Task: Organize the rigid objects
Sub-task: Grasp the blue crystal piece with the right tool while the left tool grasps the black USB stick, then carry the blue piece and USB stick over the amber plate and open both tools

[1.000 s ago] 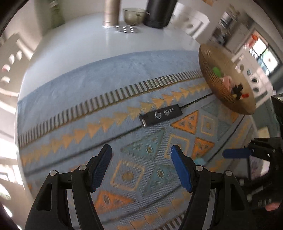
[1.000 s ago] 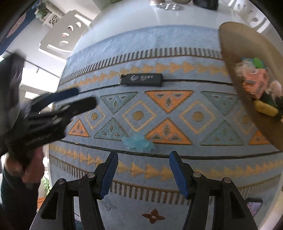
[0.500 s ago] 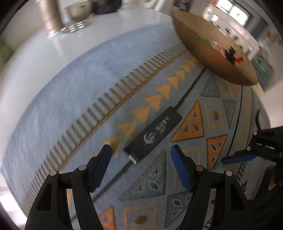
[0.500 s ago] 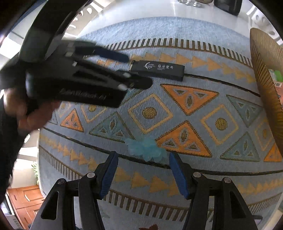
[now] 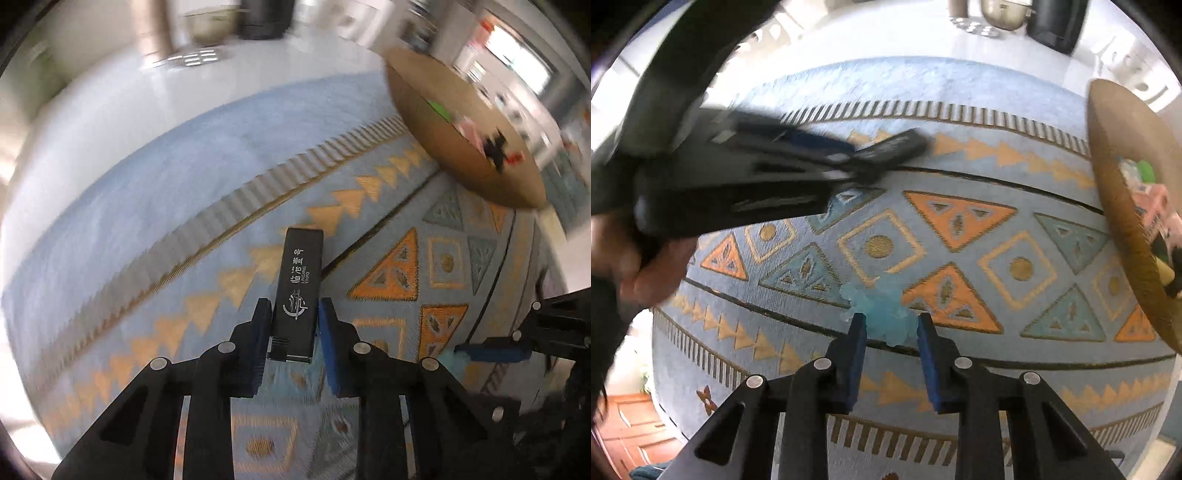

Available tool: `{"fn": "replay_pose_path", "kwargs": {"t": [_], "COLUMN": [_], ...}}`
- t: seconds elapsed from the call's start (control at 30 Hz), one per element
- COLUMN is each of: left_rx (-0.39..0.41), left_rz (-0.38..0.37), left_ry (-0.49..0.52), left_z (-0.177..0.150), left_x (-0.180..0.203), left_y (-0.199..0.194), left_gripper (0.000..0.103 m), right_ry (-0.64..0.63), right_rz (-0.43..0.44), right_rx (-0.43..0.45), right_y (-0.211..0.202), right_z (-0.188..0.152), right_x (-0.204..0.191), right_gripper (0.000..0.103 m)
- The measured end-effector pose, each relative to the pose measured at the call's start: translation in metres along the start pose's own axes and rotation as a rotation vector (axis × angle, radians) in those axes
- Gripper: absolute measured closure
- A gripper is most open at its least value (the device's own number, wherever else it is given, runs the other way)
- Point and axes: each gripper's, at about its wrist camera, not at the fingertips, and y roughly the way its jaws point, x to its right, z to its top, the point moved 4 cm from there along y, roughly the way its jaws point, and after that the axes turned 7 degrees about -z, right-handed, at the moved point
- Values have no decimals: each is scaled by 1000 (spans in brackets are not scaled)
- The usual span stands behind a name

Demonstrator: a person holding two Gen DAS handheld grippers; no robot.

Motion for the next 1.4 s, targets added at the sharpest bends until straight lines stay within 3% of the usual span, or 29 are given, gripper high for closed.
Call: {"fn": "replay_pose_path", "kwargs": {"t": [0.1,0.2,0.3,0.37,0.7,0.73,0.77,0.9,1.1,1.4], "left_rx": [11,9,-2,-3,33,35,38,51,130,263], "left_rz": [104,114,111,99,98,98,100,84,74,61], "left_ry": [-178,-326,-370,-383,-365,-361,-359,-348,-306,-209], "left_z": [-25,-50,-70,-78,-79,-79,-80,-83,-62,-1], "left_x": [-9,-14,-10,-4,3,4,6,12,40,89], "left_y": [-22,-31,-28,-29,-47,-49,-51,-61,-81,-119], "left_gripper": [81,81,81,81,82,82,82,82,82,82], "right_ry": [25,41,104,120,92,83,75,53,73,233], "right_rz": [14,19,102,116,22,0,-17,-40,-4,-22], "right_rx": [0,-21,-71,-73,-10,2,9,36,117,304], "right_y": [1,9,14,14,26,30,28,22,-26,-119], "right_z": [-6,-14,-22,-23,6,9,7,6,-3,10], "right_x": [12,20,25,27,10,2,0,-7,0,72], "right_gripper": [76,75,70,55,53,57,77,76,77,76]}}
